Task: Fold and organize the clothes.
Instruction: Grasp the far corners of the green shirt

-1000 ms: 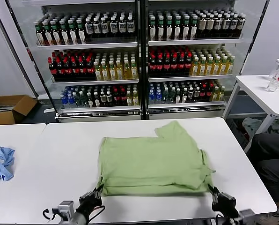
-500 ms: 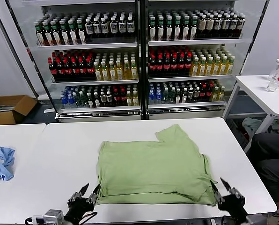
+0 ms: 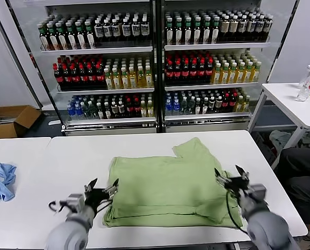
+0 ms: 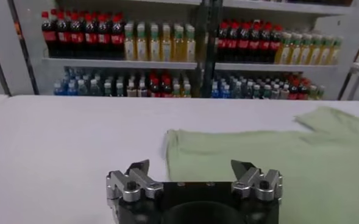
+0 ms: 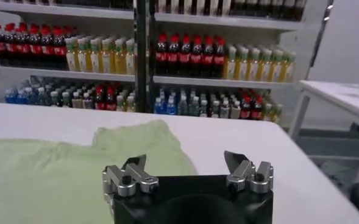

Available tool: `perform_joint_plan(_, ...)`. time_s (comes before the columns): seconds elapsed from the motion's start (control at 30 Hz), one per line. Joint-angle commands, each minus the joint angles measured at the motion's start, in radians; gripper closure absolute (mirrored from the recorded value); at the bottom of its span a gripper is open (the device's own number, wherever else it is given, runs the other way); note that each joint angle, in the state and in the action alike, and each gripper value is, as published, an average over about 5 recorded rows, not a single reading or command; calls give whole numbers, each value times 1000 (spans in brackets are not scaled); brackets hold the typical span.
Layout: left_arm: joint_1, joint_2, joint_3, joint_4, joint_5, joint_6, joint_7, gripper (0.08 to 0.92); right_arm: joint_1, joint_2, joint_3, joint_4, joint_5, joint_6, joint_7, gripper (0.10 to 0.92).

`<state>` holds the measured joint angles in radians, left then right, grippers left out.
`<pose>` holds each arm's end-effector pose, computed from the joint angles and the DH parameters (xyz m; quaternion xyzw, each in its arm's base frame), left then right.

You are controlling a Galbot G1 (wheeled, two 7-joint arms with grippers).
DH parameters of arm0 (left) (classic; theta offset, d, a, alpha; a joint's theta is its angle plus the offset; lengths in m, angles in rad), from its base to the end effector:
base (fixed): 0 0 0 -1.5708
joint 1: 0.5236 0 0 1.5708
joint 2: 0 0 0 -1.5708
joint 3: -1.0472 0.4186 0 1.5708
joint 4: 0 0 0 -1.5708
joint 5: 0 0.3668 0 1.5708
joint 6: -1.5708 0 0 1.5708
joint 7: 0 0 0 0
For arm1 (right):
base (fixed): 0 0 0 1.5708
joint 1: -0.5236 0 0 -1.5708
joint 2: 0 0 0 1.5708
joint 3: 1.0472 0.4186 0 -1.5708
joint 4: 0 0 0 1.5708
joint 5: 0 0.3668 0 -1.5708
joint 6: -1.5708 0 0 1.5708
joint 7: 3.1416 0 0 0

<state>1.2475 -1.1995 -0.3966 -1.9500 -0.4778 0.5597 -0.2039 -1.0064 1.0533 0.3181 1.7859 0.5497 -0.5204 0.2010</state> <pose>0.2757 0.0624 -0.3409 -0.0449 -0.9720 0.0157 0.2303 0.3641 -0.1048 -0.3173 0.0460 -0.9795 0.0331 0.1936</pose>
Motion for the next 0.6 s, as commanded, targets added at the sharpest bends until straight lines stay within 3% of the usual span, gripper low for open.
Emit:
perform_joint_plan(0.03, -416, -1, 150, 427, -4, 16, 0, 178, 377, 37, -192, -359, 53, -58, 18, 203)
perform_joint_plan(0.37, -511, -28, 200, 545, -87, 17, -14, 177, 538, 130, -258, -662, 44, -57, -26, 203)
perform_joint_plan(0.6, -506, -34, 216, 554, -86, 17, -14, 183, 607, 185, -287, -828, 12, -39, -65, 203)
